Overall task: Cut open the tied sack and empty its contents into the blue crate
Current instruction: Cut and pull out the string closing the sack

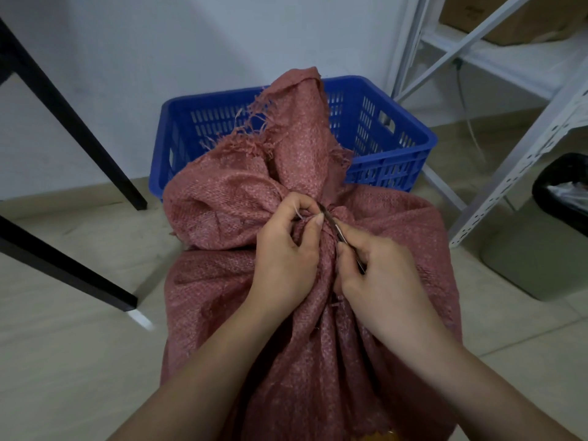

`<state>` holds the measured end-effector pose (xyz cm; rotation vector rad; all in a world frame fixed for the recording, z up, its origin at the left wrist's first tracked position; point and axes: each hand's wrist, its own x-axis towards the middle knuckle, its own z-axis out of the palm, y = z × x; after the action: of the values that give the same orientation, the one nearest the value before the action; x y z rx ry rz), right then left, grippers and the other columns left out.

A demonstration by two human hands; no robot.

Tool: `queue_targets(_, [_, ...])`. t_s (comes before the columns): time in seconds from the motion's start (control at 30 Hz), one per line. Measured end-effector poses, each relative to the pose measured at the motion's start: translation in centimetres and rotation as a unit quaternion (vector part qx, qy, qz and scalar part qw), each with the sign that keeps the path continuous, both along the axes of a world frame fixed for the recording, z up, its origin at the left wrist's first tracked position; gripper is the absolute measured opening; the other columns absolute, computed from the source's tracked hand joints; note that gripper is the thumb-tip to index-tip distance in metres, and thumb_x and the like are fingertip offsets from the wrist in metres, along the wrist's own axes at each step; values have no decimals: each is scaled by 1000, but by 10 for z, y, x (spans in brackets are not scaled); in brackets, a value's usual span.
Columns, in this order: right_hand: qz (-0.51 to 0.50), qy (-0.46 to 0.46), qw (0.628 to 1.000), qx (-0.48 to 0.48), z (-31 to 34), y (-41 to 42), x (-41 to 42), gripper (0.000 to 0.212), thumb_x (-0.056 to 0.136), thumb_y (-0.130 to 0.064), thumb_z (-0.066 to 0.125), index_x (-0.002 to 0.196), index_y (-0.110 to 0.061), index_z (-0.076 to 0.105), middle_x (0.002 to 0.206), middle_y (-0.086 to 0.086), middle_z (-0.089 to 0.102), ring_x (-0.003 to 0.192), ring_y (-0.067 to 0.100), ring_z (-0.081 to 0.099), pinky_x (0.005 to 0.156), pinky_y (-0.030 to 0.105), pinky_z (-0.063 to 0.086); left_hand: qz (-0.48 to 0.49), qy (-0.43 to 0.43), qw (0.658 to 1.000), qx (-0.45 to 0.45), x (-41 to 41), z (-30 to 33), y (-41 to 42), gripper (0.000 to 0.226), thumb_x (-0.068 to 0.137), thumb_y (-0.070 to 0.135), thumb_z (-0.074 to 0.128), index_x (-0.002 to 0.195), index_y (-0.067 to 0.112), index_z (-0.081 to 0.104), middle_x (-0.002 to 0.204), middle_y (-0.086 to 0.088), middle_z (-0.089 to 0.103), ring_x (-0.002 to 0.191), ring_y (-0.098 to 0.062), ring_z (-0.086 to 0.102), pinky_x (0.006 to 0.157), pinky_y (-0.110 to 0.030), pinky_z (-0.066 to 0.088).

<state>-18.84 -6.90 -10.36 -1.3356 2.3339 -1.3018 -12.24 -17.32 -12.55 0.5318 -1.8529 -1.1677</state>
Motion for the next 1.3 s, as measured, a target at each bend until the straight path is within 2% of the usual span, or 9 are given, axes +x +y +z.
queue_targets(0.07, [-3,-1,1000,-1,1,0,1,49,83,-22,39,125,-21,64,95,0,76,80,13,70,77,17,48,1,3,1000,-4,0,2,-1,8,88,6,55,85,13,56,77,8,57,75,-10,55,75,-32,47])
queue_targets(0.2, [3,-6,1000,0,4,2,4,50,83,-21,39,127,-23,62,85,3,75,74,17,69,77,27,53,5,8,1000,13,1,4,-3,12,89,5,55,83,16,55,77,8,57,74,-9,55,74,-30,46])
queue_targets(0.37, [-12,-10,1000,1,1,0,0,48,82,-19,40,123,-24,65,84,-1,75,72,12,68,69,14,46,9,-3,1000,-15,0,1,1,9,89,7,55,85,15,56,76,10,56,73,-8,55,74,-32,48])
queue_targets(0.57, [14,-19,1000,9,0,2,0,47,85,-14,42,127,-25,62,83,3,74,72,17,69,76,29,54,5,5,1000,27,1,3,-1,16,90,1,55,84,15,55,77,7,57,73,-8,55,73,-23,44])
queue_targets(0.67, [1,-10,1000,-7,-2,0,1,47,84,-16,42,124,-24,64,92,-2,75,81,10,69,81,26,52,14,-2,1000,4,1,0,1,12,90,3,55,85,13,56,76,7,57,73,-8,55,74,-26,47])
queue_targets(0.83, [-9,-4,1000,-14,-4,-1,0,45,85,-14,45,124,-24,64,101,-4,75,88,9,70,82,18,49,16,-5,1000,-22,1,0,2,7,90,6,54,86,12,55,76,10,56,74,-9,56,74,-29,48])
queue_targets(1.0, [-17,14,1000,-7,-7,-2,7,51,82,-21,41,129,-19,60,114,1,71,101,11,67,89,13,44,24,5,999,45,0,1,-3,11,91,1,55,84,9,56,77,2,57,72,-9,54,73,-26,46])
queue_targets(1.13, [-19,9,1000,-6,-10,-2,4,51,83,-22,40,130,-20,60,115,-1,71,102,8,66,89,12,44,30,0,999,31,-2,0,0,10,91,3,55,84,11,56,77,4,57,73,-9,55,74,-28,48])
queue_targets(1.3, [-24,5,1000,-7,-11,-4,0,49,84,-21,41,129,-22,61,113,-5,71,100,2,63,85,3,40,35,-11,999,-13,-3,-4,3,6,90,7,54,86,12,56,76,11,57,72,-9,56,74,-33,50])
